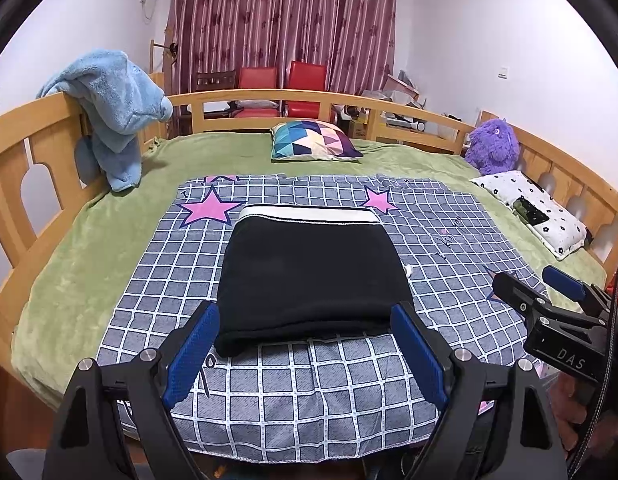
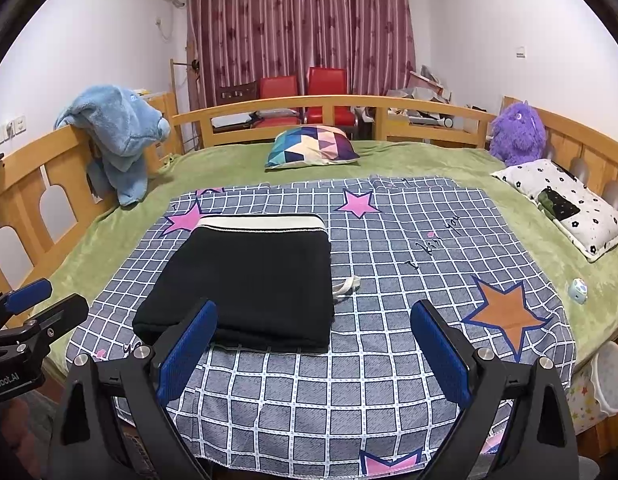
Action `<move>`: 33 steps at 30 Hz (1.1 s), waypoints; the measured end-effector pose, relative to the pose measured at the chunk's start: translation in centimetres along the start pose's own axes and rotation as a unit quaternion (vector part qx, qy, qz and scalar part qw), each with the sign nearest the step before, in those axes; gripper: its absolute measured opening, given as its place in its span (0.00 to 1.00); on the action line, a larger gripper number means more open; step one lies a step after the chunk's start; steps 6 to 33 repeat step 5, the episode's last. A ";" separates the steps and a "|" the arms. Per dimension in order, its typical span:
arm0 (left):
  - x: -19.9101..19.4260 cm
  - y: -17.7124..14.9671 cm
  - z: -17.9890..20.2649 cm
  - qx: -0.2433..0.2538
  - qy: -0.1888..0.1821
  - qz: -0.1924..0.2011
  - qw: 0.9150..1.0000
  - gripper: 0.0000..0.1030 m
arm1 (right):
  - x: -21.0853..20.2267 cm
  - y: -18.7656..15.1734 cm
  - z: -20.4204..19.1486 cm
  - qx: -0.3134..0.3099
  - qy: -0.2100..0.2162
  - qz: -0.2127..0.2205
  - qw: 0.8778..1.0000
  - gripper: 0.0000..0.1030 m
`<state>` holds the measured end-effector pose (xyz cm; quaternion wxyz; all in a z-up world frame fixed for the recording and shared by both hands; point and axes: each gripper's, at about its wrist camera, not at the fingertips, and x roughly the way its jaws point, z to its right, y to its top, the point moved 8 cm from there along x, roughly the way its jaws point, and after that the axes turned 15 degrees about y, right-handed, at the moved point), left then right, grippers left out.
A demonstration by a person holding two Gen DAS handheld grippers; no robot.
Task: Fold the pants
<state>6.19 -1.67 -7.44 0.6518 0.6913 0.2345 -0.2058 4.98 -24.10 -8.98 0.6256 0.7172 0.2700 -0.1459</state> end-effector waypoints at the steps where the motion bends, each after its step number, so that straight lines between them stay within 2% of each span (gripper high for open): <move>1: 0.0 0.0 0.0 0.000 0.000 0.001 1.000 0.85 | 0.0 0.0 0.0 0.000 0.000 0.000 1.000 0.93; 33: -0.1 0.0 0.2 0.004 -0.006 0.005 1.000 0.85 | -0.1 0.0 0.0 -0.001 -0.001 0.000 1.000 0.93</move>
